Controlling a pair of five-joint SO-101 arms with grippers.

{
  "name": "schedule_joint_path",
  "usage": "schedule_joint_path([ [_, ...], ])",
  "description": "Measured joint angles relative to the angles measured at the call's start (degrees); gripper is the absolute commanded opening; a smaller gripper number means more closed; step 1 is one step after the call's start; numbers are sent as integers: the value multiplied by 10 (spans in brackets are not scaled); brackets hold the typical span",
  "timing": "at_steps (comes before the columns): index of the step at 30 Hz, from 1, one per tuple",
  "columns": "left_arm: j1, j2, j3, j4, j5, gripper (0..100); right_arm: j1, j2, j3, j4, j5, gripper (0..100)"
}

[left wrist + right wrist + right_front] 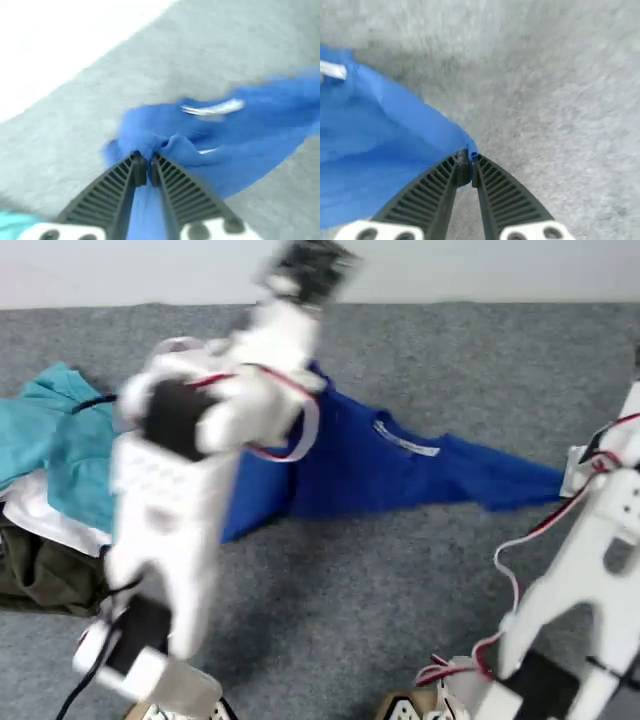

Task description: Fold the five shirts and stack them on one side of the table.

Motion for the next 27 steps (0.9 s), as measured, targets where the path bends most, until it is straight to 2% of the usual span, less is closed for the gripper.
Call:
schedule_joint_path([
  [6, -107, -135, 47, 0, -5, 4, -27, -122, -3, 0, 0, 9],
  [11, -154, -209, 48, 0, -57, 5, -74, -179, -79, 0, 0, 9],
  [17, -181, -272, 48, -36, -69, 5, -126, -185, -227, -30, 0, 9],
  [21, -181, -295, 48, -72, -71, 5, -131, -185, -302, -81, 0, 9],
  [27, -183, -316, 48, -77, -94, 5, -131, -185, -394, -121, 20, 9],
])
